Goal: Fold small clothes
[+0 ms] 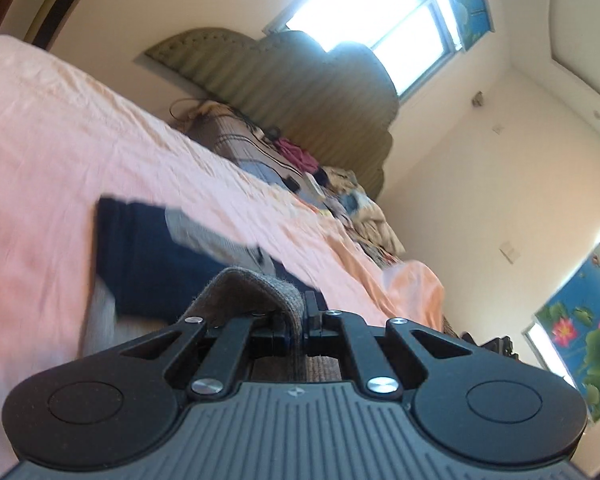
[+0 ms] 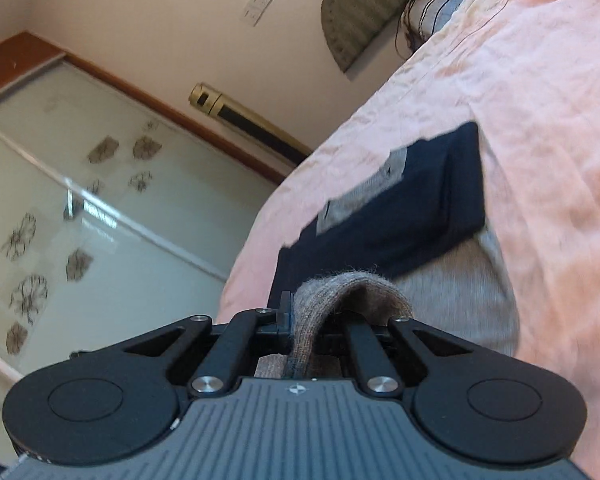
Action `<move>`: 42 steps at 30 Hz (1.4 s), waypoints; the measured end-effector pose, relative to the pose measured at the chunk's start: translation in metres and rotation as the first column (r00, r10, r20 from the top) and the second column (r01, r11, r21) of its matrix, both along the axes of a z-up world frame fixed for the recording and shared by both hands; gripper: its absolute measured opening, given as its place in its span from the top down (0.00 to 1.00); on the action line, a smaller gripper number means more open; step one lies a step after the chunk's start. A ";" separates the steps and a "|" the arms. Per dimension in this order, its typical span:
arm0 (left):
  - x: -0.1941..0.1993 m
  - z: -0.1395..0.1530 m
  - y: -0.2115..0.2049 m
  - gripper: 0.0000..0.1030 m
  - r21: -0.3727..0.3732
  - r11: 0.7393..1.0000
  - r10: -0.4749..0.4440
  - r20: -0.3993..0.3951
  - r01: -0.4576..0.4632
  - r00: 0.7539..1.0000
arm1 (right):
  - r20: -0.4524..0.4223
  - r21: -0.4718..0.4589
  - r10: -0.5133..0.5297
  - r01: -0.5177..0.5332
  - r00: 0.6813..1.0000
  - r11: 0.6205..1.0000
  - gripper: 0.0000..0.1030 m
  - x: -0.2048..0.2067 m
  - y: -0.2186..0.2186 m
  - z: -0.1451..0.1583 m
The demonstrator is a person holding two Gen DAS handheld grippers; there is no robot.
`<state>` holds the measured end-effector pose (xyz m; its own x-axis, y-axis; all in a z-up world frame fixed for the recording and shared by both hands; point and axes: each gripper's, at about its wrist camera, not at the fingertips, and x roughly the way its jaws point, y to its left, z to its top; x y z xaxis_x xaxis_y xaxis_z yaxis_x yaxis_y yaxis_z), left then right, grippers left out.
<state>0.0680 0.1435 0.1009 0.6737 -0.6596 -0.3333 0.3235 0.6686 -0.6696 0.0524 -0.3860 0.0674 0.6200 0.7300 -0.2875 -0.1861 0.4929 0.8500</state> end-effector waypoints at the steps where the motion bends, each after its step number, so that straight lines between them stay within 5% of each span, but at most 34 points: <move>1: 0.023 -0.001 -0.004 0.95 0.022 1.000 0.016 -0.001 -0.016 1.000 | -0.015 0.004 -0.025 0.025 1.000 1.000 0.88 0.024 -0.001 -0.004; 5: 0.110 -0.015 -0.018 0.95 0.146 0.981 0.132 -0.025 -0.127 0.991 | -0.070 0.008 -0.127 0.128 0.989 0.992 0.88 0.104 -0.007 -0.023; 7: 0.149 -0.031 -0.018 0.95 0.221 0.947 0.250 -0.057 -0.232 0.967 | -0.107 0.042 -0.192 0.197 0.976 0.980 0.81 0.134 -0.011 -0.040; 8: 0.165 -0.041 -0.016 0.92 0.233 0.939 0.278 -0.082 -0.253 0.957 | -0.121 0.051 -0.233 0.240 0.965 0.969 0.63 0.144 -0.012 -0.048; 9: 0.175 -0.049 -0.015 0.86 0.250 0.935 0.288 -0.119 -0.253 0.950 | -0.130 0.040 -0.270 0.277 0.954 0.960 0.25 0.151 -0.010 -0.055; 11: 0.179 -0.062 -0.009 0.75 0.269 0.922 0.344 -0.233 -0.279 0.910 | -0.144 -0.025 -0.320 0.320 0.936 0.947 0.00 0.151 -0.007 -0.061; 13: 0.156 -0.069 0.001 0.62 0.230 0.928 0.343 -0.223 -0.293 0.912 | -0.112 -0.007 -0.273 0.274 0.955 0.962 0.04 0.139 -0.005 -0.064; 15: 0.118 -0.066 0.006 0.27 0.247 0.911 0.378 -0.175 -0.331 0.909 | -0.088 -0.019 -0.253 0.252 0.963 0.967 0.05 0.118 -0.008 -0.061; 17: 0.074 -0.063 0.010 0.15 0.258 0.885 0.428 -0.124 -0.387 0.895 | -0.059 -0.068 -0.244 0.240 0.968 0.968 0.05 0.086 -0.014 -0.056; 21: -0.001 -0.075 0.021 0.15 0.158 0.896 0.440 -0.199 -0.414 0.876 | -0.072 -0.193 -0.258 0.240 0.963 0.951 0.04 0.013 -0.027 -0.056; 25: -0.046 -0.098 0.020 0.15 0.064 0.893 0.443 -0.289 -0.444 0.849 | -0.139 -0.188 -0.254 0.227 0.957 0.956 0.05 -0.030 -0.025 -0.070; 31: -0.035 -0.112 0.011 0.16 -0.087 0.881 0.415 -0.331 -0.466 0.847 | -0.164 -0.142 -0.168 0.145 0.972 0.979 0.04 -0.022 0.010 -0.077; 34: -0.014 -0.113 0.006 0.39 -0.071 0.876 0.421 -0.372 -0.478 0.827 | -0.160 -0.101 -0.172 0.157 0.972 0.982 0.11 -0.005 0.020 -0.080; 35: -0.011 -0.115 0.006 0.52 -0.066 0.873 0.425 -0.380 -0.483 0.821 | -0.169 -0.090 -0.174 0.161 0.970 0.983 0.21 0.001 0.020 -0.082; 36: -0.007 -0.117 0.006 0.73 -0.049 0.871 0.433 -0.392 -0.489 0.811 | -0.200 -0.084 -0.171 0.157 0.965 0.984 0.48 0.009 0.021 -0.086; 38: 0.000 -0.120 0.005 0.94 0.024 0.874 0.449 -0.417 -0.485 0.790 | -0.262 -0.086 -0.152 0.134 0.953 0.987 0.87 0.021 0.024 -0.100; 42: -0.010 -0.102 -0.001 0.96 0.084 0.886 0.454 -0.360 -0.456 0.815 | -0.218 -0.103 -0.133 0.113 0.967 0.988 0.88 0.016 0.028 -0.094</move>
<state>0.0577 0.1424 -0.0010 0.7311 -0.3102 -0.6077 -0.2807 0.6751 -0.6823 0.0686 -0.3585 -0.0269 0.6163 0.6174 -0.4889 0.0702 0.5752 0.8150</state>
